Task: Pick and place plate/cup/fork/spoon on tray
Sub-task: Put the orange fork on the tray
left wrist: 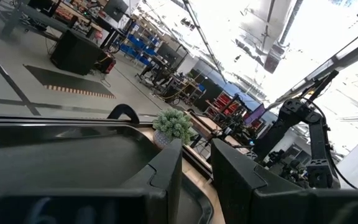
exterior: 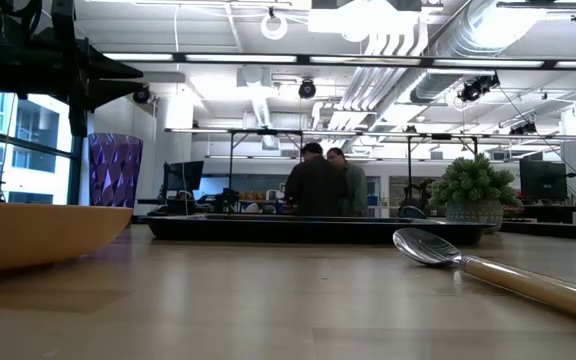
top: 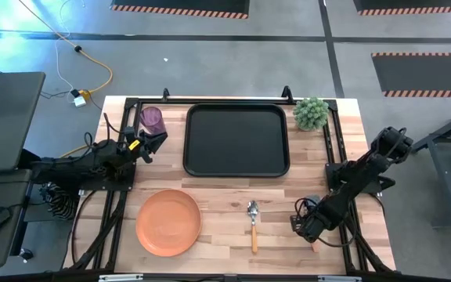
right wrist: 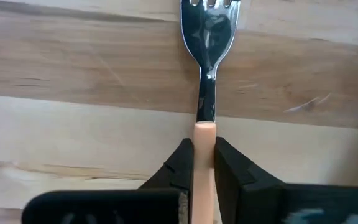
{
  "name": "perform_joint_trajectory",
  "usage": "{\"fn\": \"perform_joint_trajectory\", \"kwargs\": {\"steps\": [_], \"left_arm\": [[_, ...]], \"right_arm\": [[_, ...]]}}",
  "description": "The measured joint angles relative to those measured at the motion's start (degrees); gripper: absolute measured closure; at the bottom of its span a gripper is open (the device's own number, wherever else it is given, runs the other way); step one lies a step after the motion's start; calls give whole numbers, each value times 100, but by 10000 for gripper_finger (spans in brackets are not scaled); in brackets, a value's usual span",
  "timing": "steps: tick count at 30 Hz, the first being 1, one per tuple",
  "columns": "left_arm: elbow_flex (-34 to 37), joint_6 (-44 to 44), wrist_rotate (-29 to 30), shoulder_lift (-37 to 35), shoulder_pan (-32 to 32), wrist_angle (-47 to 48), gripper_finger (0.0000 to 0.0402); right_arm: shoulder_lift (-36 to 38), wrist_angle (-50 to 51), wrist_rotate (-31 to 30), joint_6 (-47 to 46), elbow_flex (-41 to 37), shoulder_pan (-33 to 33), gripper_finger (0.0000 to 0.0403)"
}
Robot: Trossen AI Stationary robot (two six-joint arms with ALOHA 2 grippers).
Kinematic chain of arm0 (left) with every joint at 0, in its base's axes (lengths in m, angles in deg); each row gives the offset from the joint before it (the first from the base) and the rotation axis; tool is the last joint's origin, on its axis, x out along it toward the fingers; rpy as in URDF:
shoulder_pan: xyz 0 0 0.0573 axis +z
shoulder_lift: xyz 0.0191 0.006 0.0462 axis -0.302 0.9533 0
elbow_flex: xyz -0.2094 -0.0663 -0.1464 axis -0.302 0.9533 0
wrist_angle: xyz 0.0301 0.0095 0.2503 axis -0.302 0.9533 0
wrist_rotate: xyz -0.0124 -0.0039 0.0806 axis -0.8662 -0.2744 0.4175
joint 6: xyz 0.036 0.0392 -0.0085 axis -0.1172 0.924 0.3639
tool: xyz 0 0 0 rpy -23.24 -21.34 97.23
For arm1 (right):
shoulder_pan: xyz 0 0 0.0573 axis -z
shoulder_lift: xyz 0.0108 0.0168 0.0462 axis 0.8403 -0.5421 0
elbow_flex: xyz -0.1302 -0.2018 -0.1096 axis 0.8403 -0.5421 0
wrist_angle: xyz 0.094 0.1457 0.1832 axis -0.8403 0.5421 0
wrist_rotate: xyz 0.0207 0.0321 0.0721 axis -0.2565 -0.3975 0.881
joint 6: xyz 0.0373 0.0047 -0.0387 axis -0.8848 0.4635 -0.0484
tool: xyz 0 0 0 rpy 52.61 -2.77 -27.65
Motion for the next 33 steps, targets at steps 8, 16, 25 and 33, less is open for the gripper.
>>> {"fn": "perform_joint_trajectory", "kwargs": {"steps": [8,16,25,33], "left_arm": [[0,0,3,0,0,-2,326],[0,0,14,1,-2,-4,326],[0,0,65,2,-2,-5,326],[0,243,72,0,-2,-9,326]], "right_arm": [[368,-76,-549,36,2,296,386],[755,-301,-1431,174,2,672,386],[1046,-761,-2166,948,7,1494,386],[1136,-1569,-2597,2199,13,2548,386]]}}
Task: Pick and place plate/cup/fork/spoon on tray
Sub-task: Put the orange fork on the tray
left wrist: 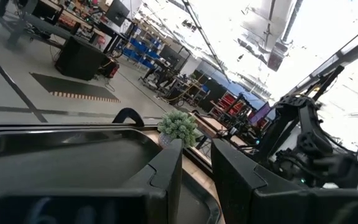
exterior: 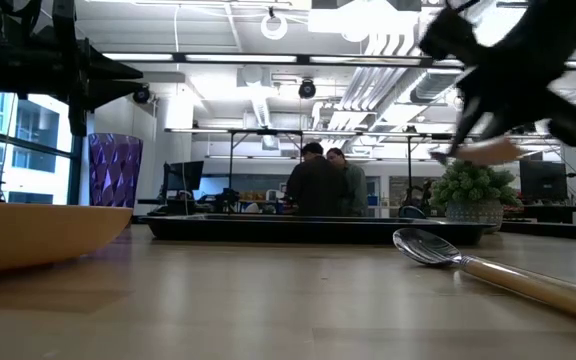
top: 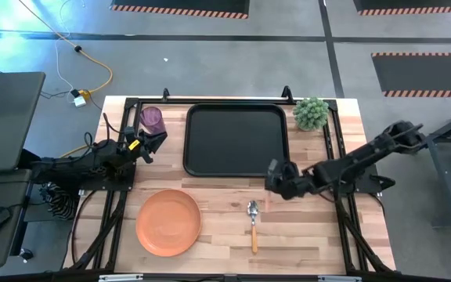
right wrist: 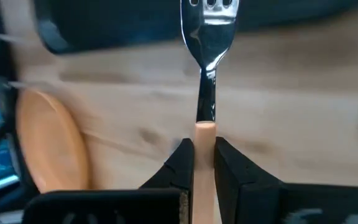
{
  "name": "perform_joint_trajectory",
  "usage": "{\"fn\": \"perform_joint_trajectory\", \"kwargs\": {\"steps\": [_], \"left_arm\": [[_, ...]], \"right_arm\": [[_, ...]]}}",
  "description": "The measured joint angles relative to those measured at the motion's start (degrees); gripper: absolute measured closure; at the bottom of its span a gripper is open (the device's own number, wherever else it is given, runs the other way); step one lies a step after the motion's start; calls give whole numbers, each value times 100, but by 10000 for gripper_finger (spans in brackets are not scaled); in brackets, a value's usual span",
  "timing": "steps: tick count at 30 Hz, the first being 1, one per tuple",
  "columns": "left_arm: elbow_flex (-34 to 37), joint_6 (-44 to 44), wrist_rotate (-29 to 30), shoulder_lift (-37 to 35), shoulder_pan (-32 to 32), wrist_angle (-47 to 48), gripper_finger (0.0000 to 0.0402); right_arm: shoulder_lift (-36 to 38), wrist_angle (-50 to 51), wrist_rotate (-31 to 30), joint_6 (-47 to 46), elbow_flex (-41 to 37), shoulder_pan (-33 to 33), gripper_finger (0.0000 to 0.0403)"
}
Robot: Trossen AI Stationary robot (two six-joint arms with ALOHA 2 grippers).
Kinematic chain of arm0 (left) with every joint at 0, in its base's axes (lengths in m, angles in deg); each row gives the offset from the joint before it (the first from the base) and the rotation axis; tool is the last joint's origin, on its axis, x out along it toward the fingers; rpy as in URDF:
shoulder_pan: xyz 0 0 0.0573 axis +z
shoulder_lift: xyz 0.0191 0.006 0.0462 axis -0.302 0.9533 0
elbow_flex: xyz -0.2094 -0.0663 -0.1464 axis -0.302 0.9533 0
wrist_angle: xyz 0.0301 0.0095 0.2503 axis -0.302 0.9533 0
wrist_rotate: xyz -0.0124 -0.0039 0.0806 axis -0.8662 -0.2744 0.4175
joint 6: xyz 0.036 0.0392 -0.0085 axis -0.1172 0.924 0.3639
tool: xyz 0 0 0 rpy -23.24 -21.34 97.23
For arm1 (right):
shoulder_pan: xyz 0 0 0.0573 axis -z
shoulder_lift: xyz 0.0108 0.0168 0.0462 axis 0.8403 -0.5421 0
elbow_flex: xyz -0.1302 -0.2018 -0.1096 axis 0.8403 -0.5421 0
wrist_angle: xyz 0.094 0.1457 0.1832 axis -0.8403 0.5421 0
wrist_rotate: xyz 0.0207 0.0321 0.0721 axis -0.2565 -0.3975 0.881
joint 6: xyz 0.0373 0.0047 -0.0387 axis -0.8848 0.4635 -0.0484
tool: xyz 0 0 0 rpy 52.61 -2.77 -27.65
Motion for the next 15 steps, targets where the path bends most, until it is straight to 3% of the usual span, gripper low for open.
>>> {"fn": "perform_joint_trajectory", "kwargs": {"steps": [15], "left_arm": [[0,17,-6,0,2,4,326]], "right_arm": [[0,-2345,-184,2486,0,1838,386]]}}
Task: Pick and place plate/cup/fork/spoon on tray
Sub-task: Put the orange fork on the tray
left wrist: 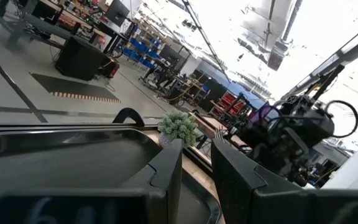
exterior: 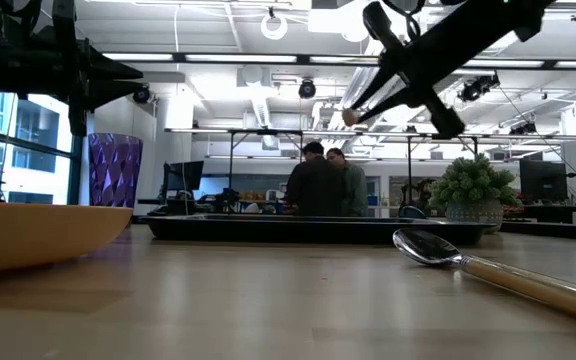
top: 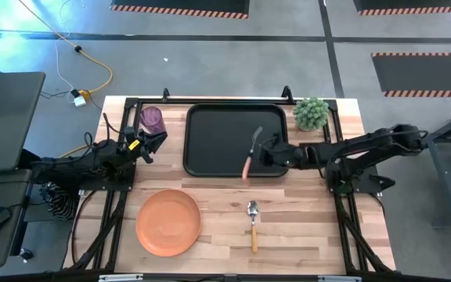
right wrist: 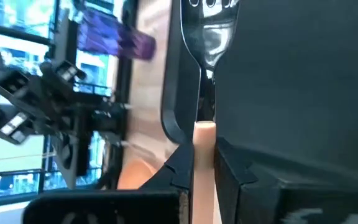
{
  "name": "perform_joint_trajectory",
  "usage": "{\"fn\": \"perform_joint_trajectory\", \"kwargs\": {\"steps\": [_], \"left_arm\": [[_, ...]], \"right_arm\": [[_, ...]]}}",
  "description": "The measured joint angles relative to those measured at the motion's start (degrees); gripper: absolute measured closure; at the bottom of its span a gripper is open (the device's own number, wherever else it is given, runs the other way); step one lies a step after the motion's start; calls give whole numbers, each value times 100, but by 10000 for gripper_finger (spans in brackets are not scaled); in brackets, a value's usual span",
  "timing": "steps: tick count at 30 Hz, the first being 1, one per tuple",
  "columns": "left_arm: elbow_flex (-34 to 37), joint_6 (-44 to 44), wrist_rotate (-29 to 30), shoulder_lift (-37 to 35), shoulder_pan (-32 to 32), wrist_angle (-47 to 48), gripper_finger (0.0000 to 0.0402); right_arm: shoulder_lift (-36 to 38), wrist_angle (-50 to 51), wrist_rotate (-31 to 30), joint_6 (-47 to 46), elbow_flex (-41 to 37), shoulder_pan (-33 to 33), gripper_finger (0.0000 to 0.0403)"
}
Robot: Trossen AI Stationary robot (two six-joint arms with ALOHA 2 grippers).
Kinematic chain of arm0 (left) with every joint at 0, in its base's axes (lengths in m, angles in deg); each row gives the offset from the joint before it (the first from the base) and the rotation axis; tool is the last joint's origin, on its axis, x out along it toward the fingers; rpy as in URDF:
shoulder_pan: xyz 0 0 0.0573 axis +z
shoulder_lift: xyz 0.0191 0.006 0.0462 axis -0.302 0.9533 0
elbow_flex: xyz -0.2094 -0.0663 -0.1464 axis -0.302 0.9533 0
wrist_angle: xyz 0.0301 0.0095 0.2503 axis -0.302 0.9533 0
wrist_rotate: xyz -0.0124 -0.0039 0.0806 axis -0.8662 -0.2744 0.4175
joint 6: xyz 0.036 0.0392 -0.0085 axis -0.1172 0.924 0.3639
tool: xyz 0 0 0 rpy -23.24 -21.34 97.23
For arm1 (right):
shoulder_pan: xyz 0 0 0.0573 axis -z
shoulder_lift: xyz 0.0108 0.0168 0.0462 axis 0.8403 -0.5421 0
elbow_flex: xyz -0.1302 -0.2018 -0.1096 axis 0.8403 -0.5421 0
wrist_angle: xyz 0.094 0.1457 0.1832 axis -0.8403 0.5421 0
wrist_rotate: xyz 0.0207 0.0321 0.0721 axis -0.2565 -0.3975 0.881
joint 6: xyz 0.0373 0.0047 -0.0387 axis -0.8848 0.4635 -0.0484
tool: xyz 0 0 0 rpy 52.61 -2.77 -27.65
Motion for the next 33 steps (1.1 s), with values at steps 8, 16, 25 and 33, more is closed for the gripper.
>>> {"fn": "perform_joint_trajectory", "kwargs": {"steps": [8,16,25,33], "left_arm": [[0,1,-11,0,-1,2,326],[0,-17,-12,0,-2,4,326],[-1,-17,-10,0,-2,2,326],[-2,-17,-8,0,-1,65,326]], "right_arm": [[-4,1146,447,824,727,741,386],[-50,4385,612,1439,2263,1562,386],[-307,5058,1264,1868,2151,2364,386],[-1102,4954,1808,2307,2155,2716,386]]}}
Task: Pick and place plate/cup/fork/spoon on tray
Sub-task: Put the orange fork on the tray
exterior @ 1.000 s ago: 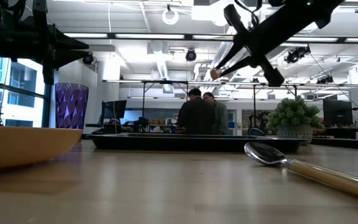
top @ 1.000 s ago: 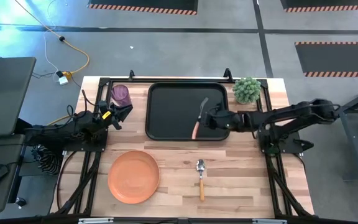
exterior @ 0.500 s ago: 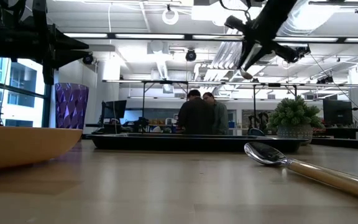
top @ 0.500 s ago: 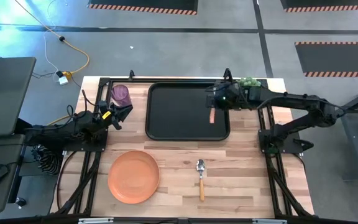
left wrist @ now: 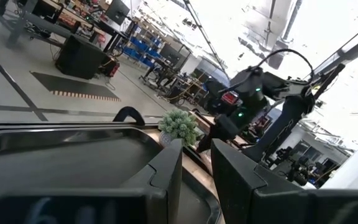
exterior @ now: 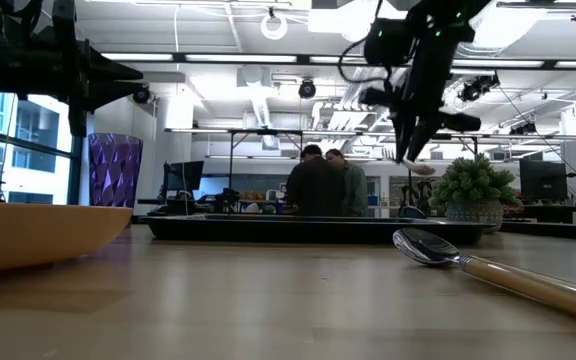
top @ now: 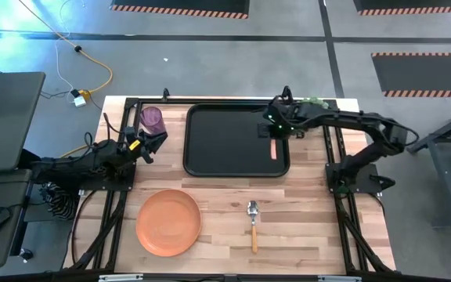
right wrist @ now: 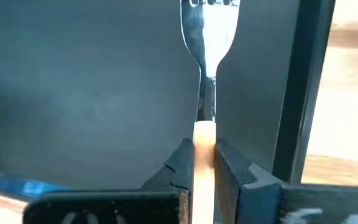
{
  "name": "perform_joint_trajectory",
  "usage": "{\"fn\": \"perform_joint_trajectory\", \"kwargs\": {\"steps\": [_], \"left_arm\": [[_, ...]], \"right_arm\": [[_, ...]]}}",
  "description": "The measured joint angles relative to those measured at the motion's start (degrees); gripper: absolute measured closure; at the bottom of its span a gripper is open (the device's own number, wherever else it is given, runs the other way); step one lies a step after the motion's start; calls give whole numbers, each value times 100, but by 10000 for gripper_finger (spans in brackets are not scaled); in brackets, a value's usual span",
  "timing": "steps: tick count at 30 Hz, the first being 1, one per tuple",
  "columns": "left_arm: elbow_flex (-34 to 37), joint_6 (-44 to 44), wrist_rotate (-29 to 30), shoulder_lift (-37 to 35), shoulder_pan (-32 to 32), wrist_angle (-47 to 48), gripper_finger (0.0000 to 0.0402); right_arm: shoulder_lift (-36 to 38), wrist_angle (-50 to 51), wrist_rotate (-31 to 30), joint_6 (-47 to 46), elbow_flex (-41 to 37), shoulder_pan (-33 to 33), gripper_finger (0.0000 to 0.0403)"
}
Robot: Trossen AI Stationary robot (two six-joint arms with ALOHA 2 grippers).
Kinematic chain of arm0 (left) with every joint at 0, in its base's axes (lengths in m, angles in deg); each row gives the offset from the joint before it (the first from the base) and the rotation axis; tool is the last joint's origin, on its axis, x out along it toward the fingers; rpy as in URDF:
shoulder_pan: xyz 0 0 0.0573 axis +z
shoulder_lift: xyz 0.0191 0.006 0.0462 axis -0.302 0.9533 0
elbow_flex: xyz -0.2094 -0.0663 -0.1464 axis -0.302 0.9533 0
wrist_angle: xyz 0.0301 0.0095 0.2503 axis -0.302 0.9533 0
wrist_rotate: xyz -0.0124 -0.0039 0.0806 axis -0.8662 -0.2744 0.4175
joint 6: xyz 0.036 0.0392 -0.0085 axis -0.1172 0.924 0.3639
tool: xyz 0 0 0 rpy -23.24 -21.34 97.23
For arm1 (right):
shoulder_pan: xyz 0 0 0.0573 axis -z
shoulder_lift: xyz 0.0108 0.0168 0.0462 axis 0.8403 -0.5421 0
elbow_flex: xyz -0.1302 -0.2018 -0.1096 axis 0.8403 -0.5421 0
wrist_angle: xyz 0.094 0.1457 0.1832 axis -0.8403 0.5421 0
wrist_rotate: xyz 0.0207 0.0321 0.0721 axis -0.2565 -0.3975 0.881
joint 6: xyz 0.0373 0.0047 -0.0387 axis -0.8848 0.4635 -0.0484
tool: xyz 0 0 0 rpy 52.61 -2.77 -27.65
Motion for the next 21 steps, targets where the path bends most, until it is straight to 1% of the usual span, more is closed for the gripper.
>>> {"fn": "perform_joint_trajectory", "kwargs": {"steps": [10,21], "left_arm": [[0,0,3,2,1,21,326],[0,0,3,2,1,21,326]], "right_arm": [[-878,-2,178,106,0,49,386],[-1377,-35,70,-47,0,82,386]]}}
